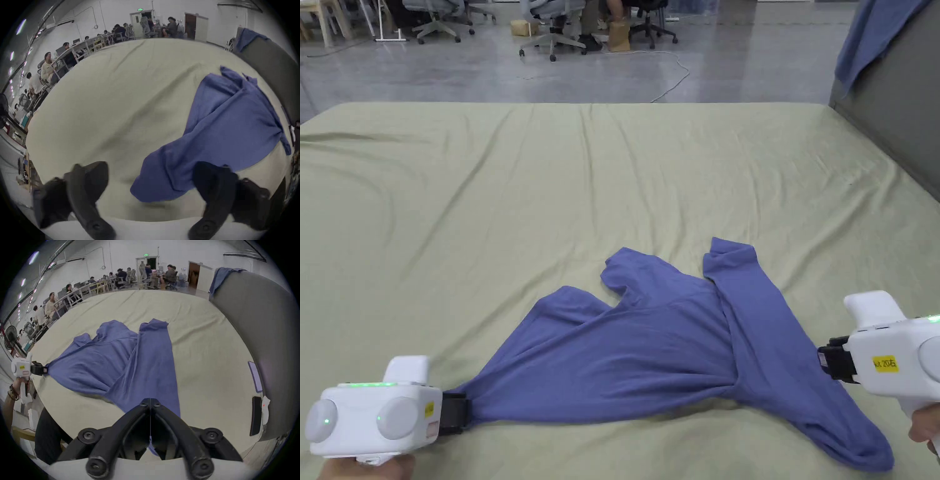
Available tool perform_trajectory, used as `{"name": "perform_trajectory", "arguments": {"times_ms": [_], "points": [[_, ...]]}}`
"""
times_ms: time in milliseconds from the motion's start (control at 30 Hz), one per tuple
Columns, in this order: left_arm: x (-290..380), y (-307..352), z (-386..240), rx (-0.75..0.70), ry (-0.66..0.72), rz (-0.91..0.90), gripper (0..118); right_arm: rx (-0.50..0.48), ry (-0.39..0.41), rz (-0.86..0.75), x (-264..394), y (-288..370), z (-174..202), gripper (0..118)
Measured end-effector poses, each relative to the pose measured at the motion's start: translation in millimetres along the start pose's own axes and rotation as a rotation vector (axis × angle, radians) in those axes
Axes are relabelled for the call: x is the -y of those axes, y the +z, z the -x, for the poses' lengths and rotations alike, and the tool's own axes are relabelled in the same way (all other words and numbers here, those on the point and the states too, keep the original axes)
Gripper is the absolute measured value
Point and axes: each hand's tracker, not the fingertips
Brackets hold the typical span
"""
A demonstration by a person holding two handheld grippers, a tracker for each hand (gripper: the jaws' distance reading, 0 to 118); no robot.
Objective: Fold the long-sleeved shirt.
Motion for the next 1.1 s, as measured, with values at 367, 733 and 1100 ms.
{"name": "perform_trajectory", "arguments": {"times_ms": [367,733,1100], "points": [[-20,44,-17,0.136,-0.005,-0.081,2,-0.092,0.160,-0.025,-175,-98,28,1],[-28,40,-10,0.175,0.056,-0.048,2,-0.055,0.334,0.202,-258,-247,82,85],[-39,39,-18,0.163,0.040,-0.070,2,-0.042,0.329,0.313,-237,-263,94,0]]}}
